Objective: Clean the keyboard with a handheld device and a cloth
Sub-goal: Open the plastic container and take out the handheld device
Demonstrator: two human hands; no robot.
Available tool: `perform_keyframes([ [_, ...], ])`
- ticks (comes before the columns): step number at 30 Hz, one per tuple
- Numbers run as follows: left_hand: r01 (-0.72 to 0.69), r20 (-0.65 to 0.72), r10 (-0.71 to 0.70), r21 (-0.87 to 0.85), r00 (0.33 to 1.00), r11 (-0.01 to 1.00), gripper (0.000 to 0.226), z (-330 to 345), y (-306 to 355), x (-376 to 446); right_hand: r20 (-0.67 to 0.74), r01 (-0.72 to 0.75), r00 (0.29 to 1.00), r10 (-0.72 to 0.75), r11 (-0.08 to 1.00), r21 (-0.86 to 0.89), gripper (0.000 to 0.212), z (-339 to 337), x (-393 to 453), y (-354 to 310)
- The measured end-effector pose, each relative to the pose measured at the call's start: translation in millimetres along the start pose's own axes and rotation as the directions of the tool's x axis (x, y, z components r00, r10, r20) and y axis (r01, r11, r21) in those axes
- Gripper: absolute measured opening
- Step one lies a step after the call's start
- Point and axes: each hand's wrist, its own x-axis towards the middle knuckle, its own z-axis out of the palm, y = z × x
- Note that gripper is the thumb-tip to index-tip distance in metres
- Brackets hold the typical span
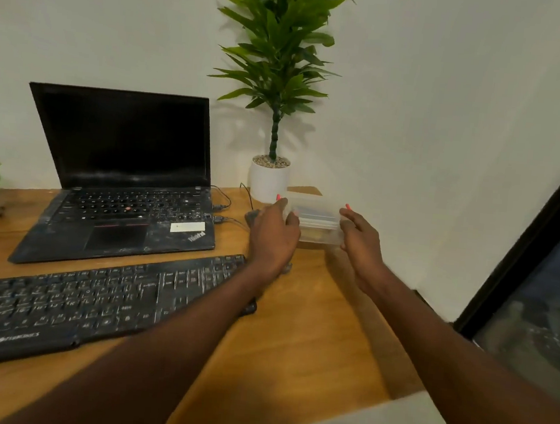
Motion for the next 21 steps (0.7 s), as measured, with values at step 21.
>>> perform_keyframes([
  [21,0.023,-0.207,-0.042,-0.091,0.977,0.996,0.026,-3,11,-133,-0.210,0.056,0.975,-0.077,0.993,-0.106,0.038,-45,-119,22],
])
